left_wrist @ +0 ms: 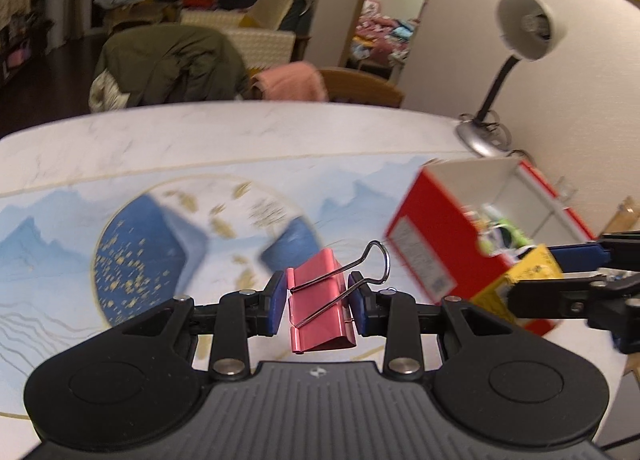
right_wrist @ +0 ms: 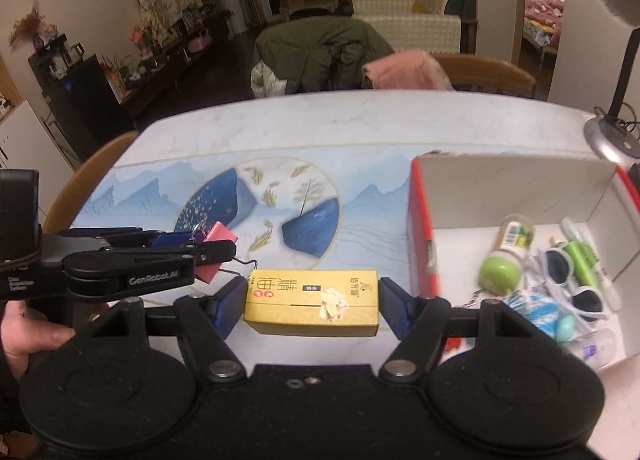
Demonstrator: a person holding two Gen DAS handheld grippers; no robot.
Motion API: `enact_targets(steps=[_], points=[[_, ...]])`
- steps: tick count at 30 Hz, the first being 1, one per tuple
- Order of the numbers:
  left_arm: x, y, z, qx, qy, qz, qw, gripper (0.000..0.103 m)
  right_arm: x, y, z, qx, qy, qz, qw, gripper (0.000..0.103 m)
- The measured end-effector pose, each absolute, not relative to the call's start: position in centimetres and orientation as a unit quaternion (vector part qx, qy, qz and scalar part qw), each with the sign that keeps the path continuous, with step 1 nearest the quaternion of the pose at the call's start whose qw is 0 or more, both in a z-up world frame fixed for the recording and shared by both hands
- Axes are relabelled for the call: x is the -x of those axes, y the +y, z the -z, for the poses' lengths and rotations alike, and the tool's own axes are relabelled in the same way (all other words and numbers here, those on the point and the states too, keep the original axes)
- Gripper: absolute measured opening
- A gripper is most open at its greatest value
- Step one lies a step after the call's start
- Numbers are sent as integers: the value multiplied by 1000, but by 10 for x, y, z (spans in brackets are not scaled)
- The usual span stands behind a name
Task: Organize rigid objects
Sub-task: 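Carry the binder clip and yellow box over the red-and-white box, then lower and release the binder clip with the left tool while the right tool releases the yellow box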
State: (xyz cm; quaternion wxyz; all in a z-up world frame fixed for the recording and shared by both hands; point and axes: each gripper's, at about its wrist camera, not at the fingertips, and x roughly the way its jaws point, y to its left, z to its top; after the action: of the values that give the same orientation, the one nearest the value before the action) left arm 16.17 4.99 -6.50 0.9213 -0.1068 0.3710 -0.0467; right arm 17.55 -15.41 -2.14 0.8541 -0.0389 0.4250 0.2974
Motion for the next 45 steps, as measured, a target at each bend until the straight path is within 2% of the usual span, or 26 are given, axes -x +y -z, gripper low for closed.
enact_targets(steps=[9,20,34,45], points=[[-169,-4,28,89,354,74,928,33,-180,-200,5,24,404,-299,864,70],[-199,-81,19,54,359,109,925,33,-202,-274,7,11,399,-269,877,70],[-247,-161,57,24,409,127,903,33,-260,-358,28,13,405,-210,890,70],[-278,-199,92,-11,447,116,887,33,-314,-354,54,26,420,-212,882,70]])
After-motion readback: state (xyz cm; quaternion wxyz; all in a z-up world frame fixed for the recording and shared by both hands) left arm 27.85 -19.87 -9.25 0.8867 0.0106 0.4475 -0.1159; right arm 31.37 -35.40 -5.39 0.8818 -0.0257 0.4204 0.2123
